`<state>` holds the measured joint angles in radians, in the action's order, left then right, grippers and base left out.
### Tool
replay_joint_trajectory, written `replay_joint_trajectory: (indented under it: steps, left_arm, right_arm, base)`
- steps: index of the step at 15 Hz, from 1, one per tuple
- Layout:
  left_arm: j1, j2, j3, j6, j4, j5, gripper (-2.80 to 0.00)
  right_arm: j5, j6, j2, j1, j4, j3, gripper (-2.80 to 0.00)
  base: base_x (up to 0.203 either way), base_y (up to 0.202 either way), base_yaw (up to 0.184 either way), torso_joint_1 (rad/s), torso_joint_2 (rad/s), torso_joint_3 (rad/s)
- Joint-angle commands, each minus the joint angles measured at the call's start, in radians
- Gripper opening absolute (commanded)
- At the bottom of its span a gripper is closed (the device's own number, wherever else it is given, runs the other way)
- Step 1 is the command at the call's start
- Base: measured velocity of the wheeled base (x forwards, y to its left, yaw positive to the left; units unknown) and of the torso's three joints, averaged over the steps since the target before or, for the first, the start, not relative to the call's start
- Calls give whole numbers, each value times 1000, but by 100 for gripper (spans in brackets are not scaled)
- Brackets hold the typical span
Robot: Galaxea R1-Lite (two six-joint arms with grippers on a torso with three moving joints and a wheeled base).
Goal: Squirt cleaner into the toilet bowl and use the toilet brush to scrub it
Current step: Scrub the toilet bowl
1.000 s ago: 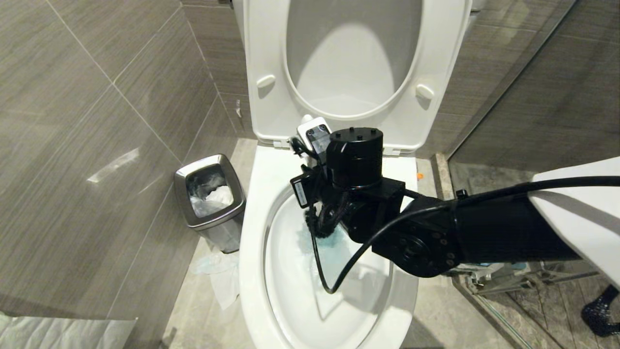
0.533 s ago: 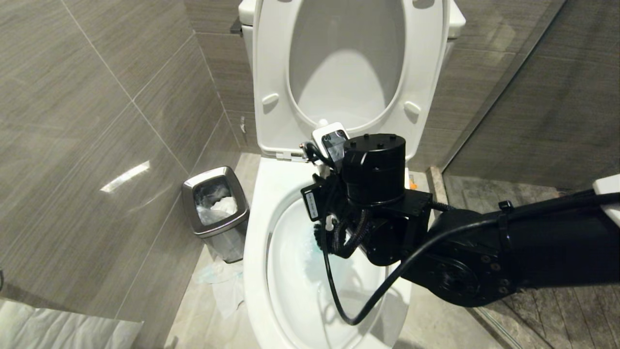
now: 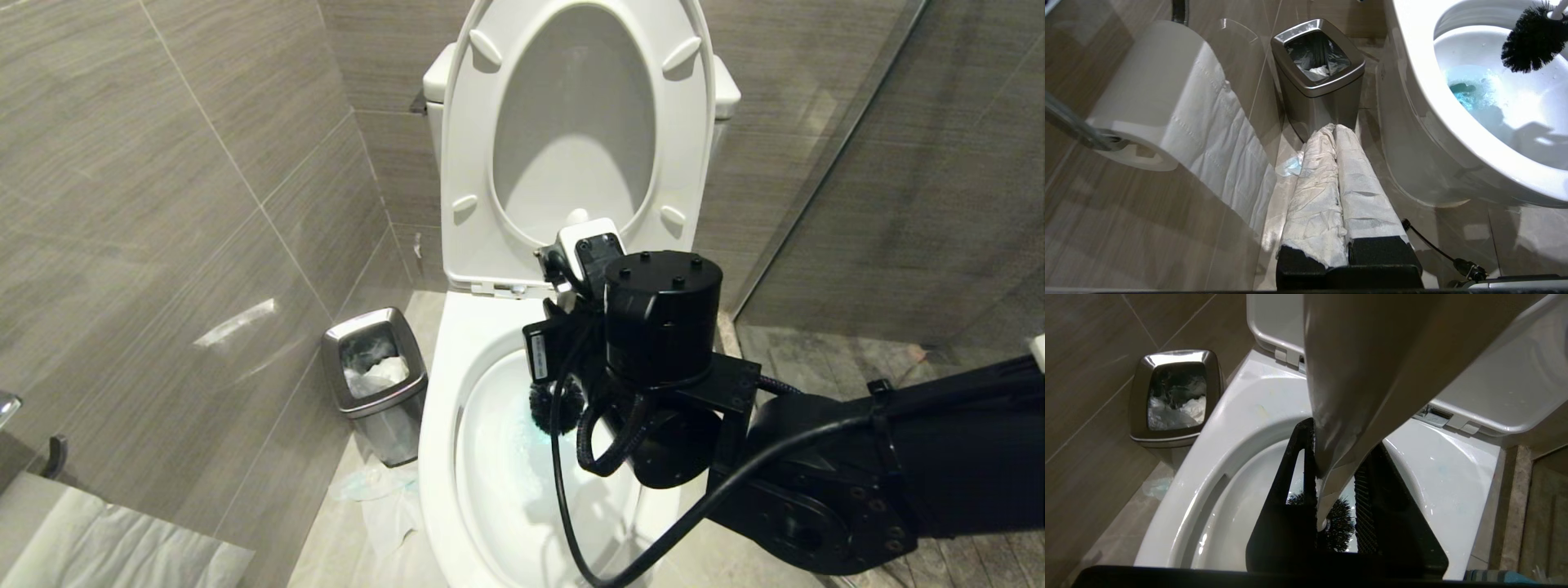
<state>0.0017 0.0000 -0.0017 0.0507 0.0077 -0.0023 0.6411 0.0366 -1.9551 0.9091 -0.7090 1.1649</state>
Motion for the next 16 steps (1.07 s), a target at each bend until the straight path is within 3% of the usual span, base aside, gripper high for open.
replay_joint_trajectory:
  steps: [1, 7, 12, 16]
  left_arm:
    - [0, 1, 0, 0, -1, 1, -280]
    - [0, 1, 0, -47, -2, 4, -280]
    - [0, 0, 0, -48, -2, 4, -280]
    - [0, 0, 0, -48, -2, 4, -280]
  right_arm:
    - [7, -21, -25, -1, -12, -12, -280]
    - [21, -43, -187, -39, -183, 14, -280]
    - [31, -65, -296, -86, -205, 57, -280]
    - [34, -162, -379, -95, -207, 60, -280]
  base:
    - [0, 0, 0, 2, -2, 78]
    - [0, 0, 0, -1, 1, 12]
    - [0, 0, 0, 0, 0, 0]
    - [0, 0, 0, 0, 0, 0]
